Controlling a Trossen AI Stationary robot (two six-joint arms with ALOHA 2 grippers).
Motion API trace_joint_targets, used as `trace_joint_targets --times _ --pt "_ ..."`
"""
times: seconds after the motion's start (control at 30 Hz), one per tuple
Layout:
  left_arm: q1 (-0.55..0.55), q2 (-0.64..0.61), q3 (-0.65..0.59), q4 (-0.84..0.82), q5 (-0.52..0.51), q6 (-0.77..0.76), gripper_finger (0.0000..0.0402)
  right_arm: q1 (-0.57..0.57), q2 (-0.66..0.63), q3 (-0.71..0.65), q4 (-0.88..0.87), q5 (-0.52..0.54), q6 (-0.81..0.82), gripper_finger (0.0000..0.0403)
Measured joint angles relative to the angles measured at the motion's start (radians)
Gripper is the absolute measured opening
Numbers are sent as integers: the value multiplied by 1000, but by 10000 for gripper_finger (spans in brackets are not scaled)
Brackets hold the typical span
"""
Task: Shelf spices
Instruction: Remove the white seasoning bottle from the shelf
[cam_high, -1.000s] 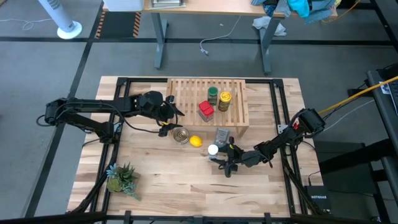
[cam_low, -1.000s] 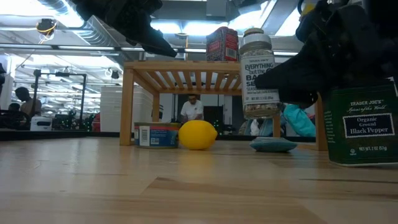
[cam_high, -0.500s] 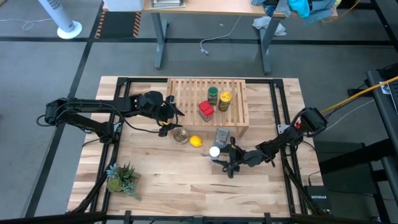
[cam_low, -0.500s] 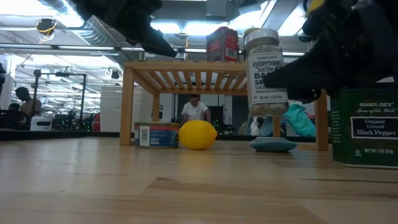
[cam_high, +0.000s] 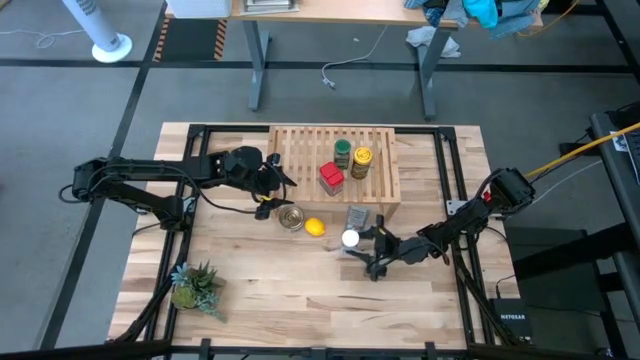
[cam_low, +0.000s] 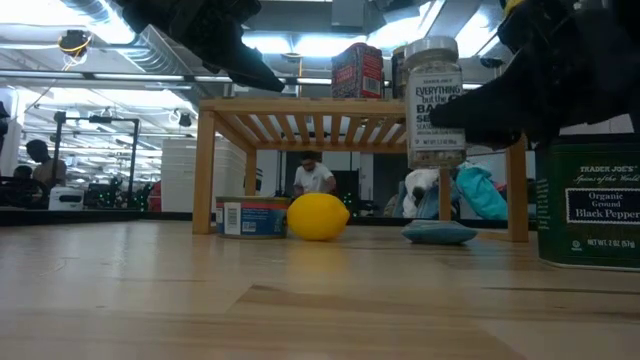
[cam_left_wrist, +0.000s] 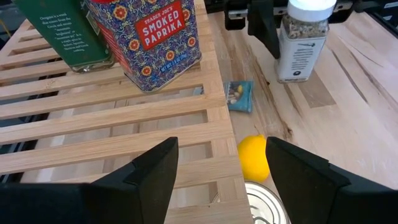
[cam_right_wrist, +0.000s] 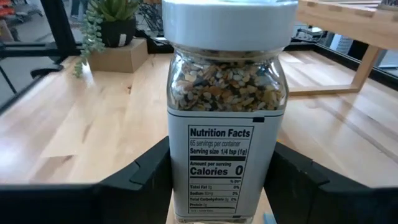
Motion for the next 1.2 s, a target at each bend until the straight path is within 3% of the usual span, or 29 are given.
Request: trace_joint_targets --times 0.27,0.9,1.2 --pt "0 0 0 0 0 0 237 -47 0 -16 -31 -6 -2 205" --pt "0 0 0 0 0 0 237 -219 -1 -141 155 -240 39 205" --pt "0 0 0 0 0 0 237 -228 -2 -147 142 -264 30 205"
